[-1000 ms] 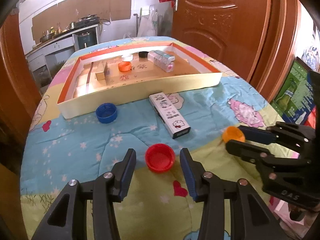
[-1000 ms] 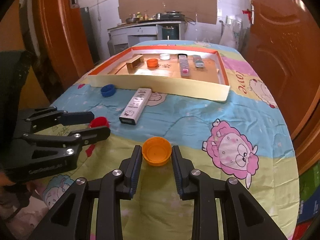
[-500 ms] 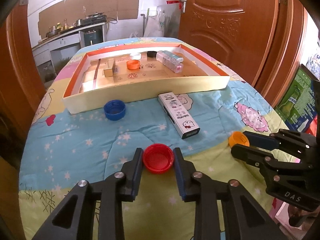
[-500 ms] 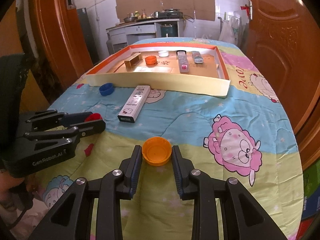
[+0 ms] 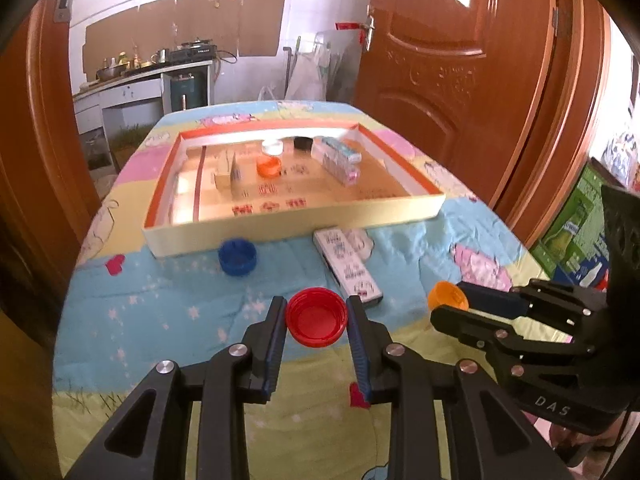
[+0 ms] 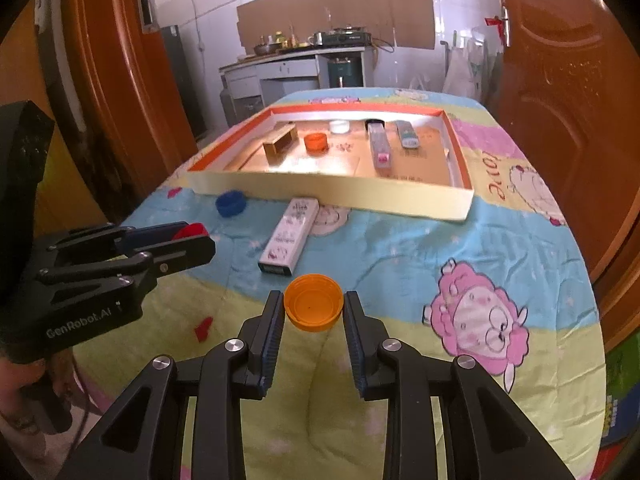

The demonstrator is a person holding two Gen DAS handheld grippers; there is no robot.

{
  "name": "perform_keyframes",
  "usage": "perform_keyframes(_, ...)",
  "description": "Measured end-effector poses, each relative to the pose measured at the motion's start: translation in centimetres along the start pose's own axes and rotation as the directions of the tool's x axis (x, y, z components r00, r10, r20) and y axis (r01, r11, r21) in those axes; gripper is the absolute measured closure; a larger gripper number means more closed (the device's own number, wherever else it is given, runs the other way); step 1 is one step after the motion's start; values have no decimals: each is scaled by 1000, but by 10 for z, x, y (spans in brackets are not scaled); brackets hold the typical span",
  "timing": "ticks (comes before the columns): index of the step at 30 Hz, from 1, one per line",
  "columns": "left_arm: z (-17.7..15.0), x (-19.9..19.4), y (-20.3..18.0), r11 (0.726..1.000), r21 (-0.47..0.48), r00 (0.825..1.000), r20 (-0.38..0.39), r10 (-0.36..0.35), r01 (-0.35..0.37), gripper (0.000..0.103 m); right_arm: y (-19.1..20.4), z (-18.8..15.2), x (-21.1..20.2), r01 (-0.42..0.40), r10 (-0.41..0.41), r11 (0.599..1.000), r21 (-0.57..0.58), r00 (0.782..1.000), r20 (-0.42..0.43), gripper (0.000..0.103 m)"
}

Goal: Organize rigid objects
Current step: 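Carry the red cap and orange cap over the tray with both tools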

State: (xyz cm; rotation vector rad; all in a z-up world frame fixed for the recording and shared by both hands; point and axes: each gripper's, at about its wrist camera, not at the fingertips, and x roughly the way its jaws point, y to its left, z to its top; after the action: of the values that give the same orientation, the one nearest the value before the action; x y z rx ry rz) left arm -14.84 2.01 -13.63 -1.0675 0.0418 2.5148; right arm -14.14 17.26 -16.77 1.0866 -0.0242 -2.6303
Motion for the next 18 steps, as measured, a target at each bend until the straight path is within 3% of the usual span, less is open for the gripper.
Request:
perform_keyframes(13, 38, -8, 19, 999, -50, 998, 60, 14, -11, 73, -4, 37, 1, 1, -1, 1000, -1, 999, 39, 72)
perform_keyframes(18, 56, -10, 22, 998, -33, 994, 95, 60, -57, 73, -7, 53, 4, 1, -1, 1000, -5, 999, 53, 72)
